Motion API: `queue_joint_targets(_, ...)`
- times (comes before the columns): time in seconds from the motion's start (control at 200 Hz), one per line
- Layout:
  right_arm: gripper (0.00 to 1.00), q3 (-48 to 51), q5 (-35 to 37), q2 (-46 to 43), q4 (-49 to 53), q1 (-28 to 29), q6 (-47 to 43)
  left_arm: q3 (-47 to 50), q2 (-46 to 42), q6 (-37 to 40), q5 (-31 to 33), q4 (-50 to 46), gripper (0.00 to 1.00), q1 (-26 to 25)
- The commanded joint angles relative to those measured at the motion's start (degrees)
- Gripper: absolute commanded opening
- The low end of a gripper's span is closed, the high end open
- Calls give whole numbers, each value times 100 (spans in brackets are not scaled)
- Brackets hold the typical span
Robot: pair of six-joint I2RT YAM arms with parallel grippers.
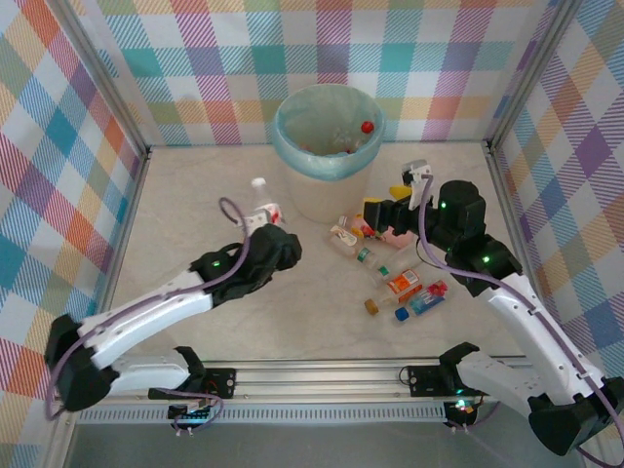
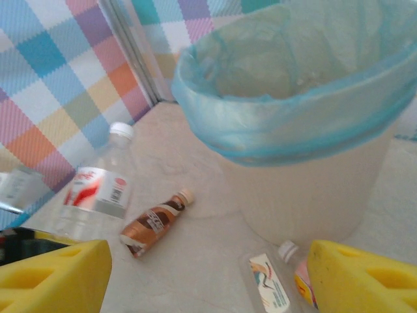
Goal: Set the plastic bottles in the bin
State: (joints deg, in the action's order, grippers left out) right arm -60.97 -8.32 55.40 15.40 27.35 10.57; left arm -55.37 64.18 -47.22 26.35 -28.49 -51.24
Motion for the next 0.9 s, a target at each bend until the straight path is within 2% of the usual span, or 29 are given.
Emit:
queue_joint_targets(0.0, 78, -210, -485, 65, -501, 24, 256, 99, -756, 673, 657, -100, 61, -35)
queue_joint_targets(0.17, 78, -371, -1177, 312, -1087, 24, 645, 71, -1635, 2133, 819, 272, 60, -44)
queue_joint_targets(0.45, 78, -841, -2314, 676, -1988, 33, 1257, -183, -1994, 4072, -419, 892, 56, -44)
queue_joint_targets(0.61, 79, -1124, -2779, 912, -2135, 38, 1452, -321, -1883, 4650, -991, 1127, 54, -44)
queue_joint_targets(0.895, 79, -1537, -3069, 1114, -2186, 53, 1611, -361, -1770, 5178, -1652, 1494, 55, -48)
